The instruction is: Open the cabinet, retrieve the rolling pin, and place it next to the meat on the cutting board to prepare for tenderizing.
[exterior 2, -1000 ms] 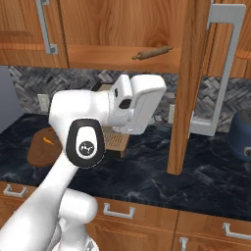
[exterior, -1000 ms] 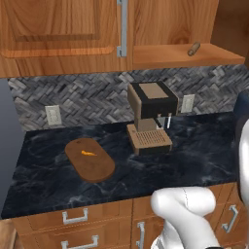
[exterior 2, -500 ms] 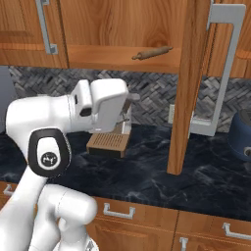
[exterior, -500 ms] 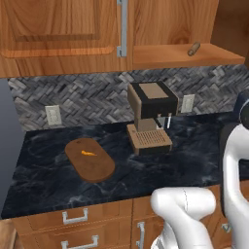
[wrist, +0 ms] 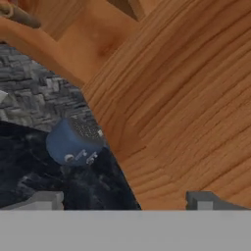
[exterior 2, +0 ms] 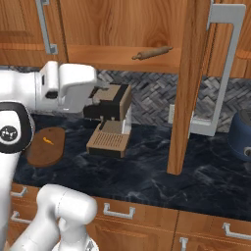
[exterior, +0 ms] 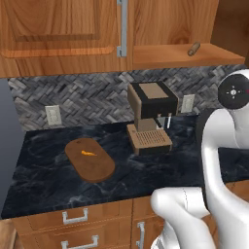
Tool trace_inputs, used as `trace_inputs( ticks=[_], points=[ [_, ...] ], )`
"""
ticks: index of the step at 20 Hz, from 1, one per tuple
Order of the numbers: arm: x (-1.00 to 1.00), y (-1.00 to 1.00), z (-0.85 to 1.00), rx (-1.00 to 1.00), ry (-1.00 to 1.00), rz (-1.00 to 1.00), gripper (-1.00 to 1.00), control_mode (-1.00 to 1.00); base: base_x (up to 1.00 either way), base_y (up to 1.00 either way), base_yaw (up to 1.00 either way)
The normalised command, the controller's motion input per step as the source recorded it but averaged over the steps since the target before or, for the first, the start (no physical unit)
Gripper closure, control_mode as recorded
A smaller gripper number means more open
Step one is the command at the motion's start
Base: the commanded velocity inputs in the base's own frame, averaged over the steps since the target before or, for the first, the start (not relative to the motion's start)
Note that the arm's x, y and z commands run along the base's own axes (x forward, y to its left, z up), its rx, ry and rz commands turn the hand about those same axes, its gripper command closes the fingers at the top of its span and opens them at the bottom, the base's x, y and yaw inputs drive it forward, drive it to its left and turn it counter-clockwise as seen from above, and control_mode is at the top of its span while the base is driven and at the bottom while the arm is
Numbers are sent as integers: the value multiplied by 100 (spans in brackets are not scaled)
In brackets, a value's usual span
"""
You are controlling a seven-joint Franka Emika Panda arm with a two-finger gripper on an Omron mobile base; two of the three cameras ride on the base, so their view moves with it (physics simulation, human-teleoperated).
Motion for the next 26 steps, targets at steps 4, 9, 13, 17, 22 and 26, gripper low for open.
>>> trace_inputs(
  ticks=[4,9,13,17,22,26],
  points=[
    [-2,50,21,27,-5,1,-100,-100,0,0,0],
    [-1,42,2,32,-13,1,-100,-100,0,0,0],
    [11,19,0,29,-29,0,-100,-100,0,0,0],
    [35,2,0,24,-34,0,-100,-100,0,0,0],
    [52,0,1,20,-27,0,-100,-100,0,0,0],
    [64,0,16,19,-3,0,-100,-100,0,0,0]
  ],
)
